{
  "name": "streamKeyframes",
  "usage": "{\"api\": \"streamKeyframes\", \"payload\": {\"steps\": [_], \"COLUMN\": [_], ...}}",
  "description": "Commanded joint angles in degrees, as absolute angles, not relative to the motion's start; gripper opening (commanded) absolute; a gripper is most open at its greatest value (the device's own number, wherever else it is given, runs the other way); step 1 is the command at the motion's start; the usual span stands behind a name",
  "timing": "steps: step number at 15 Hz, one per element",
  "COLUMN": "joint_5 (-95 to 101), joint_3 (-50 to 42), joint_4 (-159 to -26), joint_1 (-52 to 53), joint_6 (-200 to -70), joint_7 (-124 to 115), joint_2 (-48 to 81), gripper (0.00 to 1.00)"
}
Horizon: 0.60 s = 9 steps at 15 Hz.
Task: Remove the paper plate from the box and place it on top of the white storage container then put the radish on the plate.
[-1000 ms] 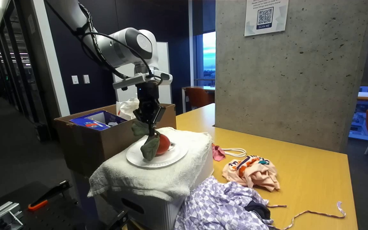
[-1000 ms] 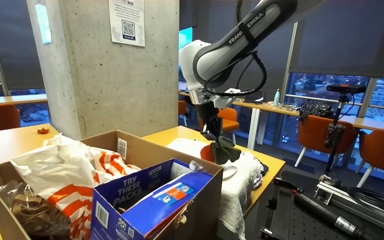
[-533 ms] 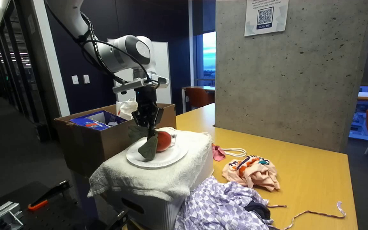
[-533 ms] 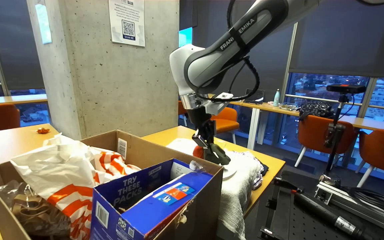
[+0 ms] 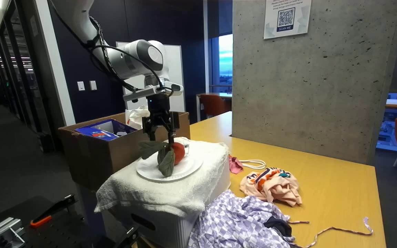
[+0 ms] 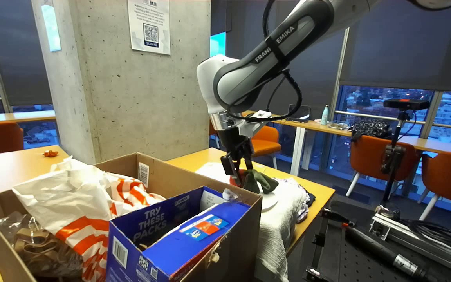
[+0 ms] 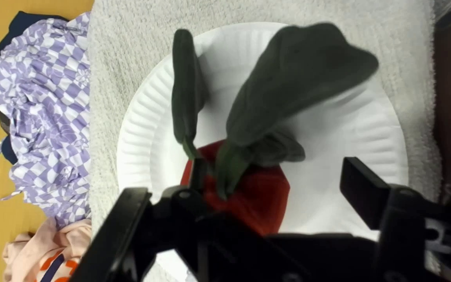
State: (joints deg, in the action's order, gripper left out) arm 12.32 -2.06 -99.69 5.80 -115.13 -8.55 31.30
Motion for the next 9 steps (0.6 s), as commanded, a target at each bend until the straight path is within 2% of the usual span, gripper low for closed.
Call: {"api": "streamKeyframes", "payload": {"steps": [1,9], "joint_5": [12.7,13.5], "joint_3": [-1.9,-1.8], "joint_4": [-99.3,-102.3], "joint_1": [6.1,6.6], "joint_6": [-113.1,-109.5], "joint_7": [-9.0,-9.4], "joint_2": [28.5,21.1], "gripper": [1.0,1.0]}}
